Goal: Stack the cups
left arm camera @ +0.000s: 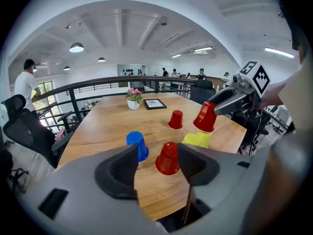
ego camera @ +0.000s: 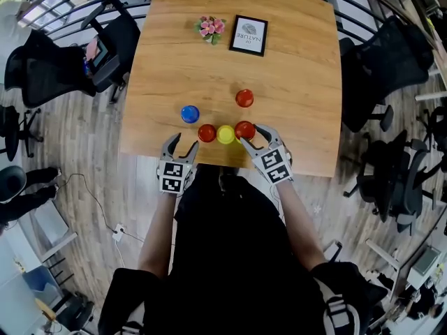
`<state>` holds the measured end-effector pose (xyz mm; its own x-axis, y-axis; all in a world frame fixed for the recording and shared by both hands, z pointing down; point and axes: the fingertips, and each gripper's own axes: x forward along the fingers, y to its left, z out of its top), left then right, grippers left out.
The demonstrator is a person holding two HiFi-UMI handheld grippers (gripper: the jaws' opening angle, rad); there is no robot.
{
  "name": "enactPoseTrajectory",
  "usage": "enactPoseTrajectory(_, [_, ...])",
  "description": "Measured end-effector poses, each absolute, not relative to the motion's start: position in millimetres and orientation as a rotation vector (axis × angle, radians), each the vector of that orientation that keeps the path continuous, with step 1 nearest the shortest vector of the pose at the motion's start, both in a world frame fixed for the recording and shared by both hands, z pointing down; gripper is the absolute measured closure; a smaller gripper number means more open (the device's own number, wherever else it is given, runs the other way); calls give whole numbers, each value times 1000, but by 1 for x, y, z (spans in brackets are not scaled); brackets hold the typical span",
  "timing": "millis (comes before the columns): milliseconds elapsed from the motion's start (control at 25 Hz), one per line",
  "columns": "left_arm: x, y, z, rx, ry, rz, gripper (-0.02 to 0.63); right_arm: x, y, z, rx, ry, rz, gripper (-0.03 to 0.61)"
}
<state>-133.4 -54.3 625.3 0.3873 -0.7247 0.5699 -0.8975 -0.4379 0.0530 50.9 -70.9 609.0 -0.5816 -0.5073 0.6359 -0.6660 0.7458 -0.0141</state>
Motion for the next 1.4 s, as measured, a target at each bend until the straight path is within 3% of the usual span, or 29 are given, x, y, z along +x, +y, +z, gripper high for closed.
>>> enactPoseTrajectory(960, [-151, -81, 634, 2328, -1352, 707, 345, 19, -64, 624, 814, -2299, 324, 347])
enactPoseTrajectory(1240, [-151, -90, 642, 2328, -1333, 712, 345, 16, -62, 607, 790, -2357, 296, 284])
enactPoseTrajectory(1400, [-155, -101, 646, 2327, -1335, 711, 345, 12, -64, 593, 788, -2398, 264, 284])
